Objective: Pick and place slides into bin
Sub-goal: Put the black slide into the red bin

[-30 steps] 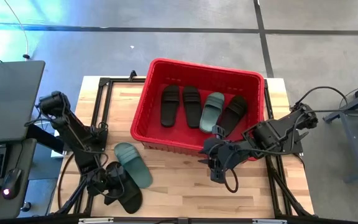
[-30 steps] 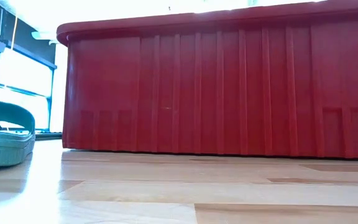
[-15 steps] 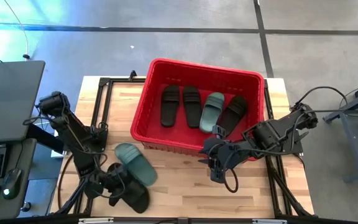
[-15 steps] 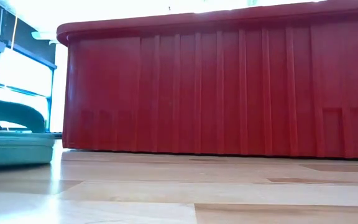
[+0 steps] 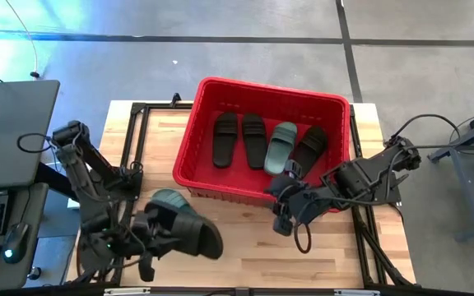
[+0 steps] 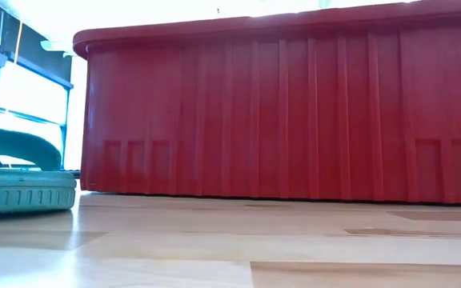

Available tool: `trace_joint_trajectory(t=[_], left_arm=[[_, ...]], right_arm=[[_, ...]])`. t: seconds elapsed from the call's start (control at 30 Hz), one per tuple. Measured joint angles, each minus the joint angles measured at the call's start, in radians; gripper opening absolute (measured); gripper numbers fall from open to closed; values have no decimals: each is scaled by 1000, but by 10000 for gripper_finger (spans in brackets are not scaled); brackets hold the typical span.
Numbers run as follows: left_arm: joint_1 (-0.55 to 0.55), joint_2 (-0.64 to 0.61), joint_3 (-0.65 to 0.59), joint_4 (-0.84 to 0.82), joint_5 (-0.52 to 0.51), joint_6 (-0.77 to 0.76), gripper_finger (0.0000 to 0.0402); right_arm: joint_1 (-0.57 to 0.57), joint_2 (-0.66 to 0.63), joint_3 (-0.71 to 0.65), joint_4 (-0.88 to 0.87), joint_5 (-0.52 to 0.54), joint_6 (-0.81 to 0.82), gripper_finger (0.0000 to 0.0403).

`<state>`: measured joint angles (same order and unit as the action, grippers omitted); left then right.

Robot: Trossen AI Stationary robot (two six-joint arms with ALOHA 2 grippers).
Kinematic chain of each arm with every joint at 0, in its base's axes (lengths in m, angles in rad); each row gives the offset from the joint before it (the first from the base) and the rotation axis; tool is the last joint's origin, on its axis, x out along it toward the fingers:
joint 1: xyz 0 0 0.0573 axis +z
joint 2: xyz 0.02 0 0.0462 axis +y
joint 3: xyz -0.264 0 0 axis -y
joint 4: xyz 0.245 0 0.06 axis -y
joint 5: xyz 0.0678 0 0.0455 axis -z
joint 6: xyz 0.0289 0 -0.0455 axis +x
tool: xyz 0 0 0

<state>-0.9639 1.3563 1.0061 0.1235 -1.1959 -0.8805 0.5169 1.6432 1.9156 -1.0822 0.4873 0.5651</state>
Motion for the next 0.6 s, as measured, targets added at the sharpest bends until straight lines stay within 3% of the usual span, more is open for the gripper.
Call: trace_joint_trajectory(t=[0.17,0.27,0.47,0.6], left_arm=[[104,-13,126,-62,4,116,5],[207,-14,184,-100,60,158,8],[480,-14,225,-142,326,245,4],[667,-4,225,-233,466,155,3]], right_arm=[[31,0,0,0,190,-44,128],[63,0,0,0,316,-43,128],[160,0,0,-6,513,-39,128],[225,0,0,-36,596,-39,128]])
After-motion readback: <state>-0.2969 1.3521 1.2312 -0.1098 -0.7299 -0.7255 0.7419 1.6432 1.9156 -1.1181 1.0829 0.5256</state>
